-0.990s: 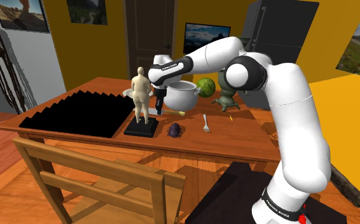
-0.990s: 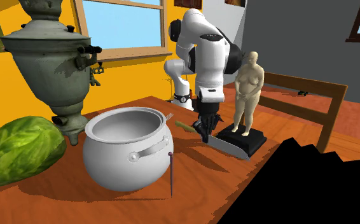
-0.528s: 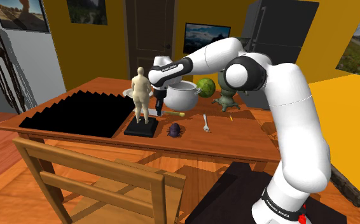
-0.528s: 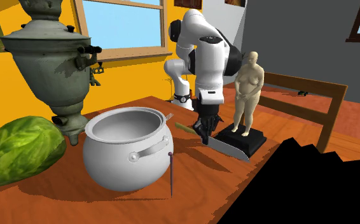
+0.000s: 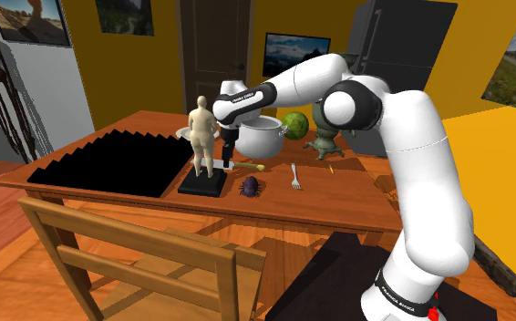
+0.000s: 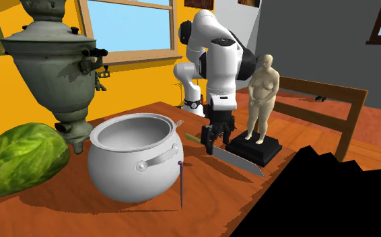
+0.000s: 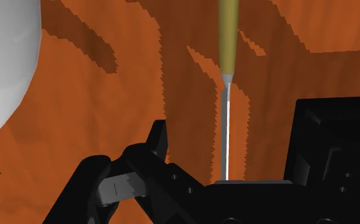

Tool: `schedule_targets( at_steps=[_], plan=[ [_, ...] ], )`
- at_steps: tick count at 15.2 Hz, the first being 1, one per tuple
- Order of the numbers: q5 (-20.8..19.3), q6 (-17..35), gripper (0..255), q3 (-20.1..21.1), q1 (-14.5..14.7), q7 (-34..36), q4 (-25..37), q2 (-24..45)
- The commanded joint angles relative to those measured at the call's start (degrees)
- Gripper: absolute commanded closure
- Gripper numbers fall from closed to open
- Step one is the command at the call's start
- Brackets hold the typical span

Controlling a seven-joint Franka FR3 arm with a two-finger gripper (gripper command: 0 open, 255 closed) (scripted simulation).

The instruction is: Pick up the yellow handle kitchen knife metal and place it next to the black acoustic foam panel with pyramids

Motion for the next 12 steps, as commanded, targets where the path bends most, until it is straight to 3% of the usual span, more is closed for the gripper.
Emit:
schedule_targets(
  at_steps=[1,4,12],
  plan=[
    [-0.14,-1.57,0,-0.03,0.07,0.06,0.75,-0.37],
    [-0.33,-5.98,0,-0.14,0.05,0.19,3.45,-2.09],
    [-0.33,-5.98,0,-0.14,0.05,0.19,3.45,-2.09]
  ],
)
